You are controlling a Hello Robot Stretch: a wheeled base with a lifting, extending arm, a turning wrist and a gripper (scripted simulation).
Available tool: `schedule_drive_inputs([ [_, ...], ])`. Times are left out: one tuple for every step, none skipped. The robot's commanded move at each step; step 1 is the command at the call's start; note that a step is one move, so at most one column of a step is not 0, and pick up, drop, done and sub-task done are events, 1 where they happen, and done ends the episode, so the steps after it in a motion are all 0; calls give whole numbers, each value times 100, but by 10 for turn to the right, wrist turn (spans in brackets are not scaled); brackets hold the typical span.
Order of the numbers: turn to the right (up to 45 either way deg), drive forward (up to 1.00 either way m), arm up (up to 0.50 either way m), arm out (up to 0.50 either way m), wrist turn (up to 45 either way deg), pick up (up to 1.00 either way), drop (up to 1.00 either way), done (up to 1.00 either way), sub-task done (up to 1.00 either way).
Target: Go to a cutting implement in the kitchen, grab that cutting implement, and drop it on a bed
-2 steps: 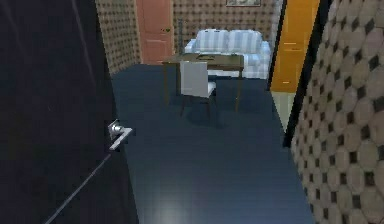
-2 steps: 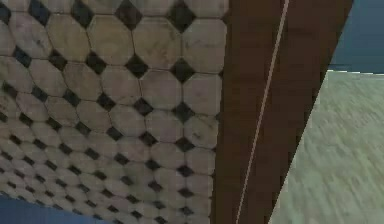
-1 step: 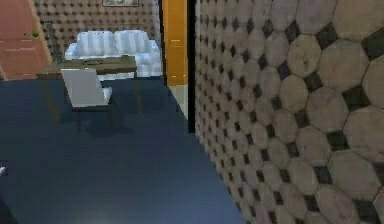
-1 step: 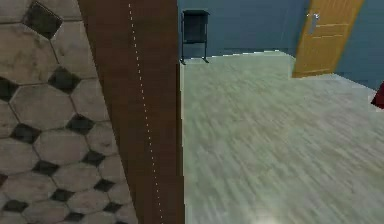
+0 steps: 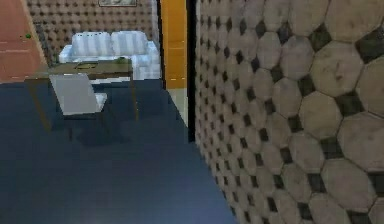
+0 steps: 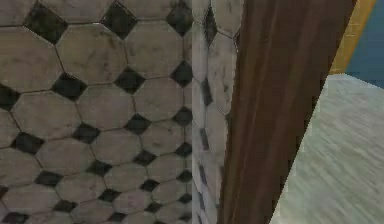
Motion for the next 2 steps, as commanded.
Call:
schedule_drive_inputs([
  [-120, 0, 0, 0, 0, 0, 0, 0, 0],
  [0, 100, 0, 0, 0, 0, 0, 0, 0],
])
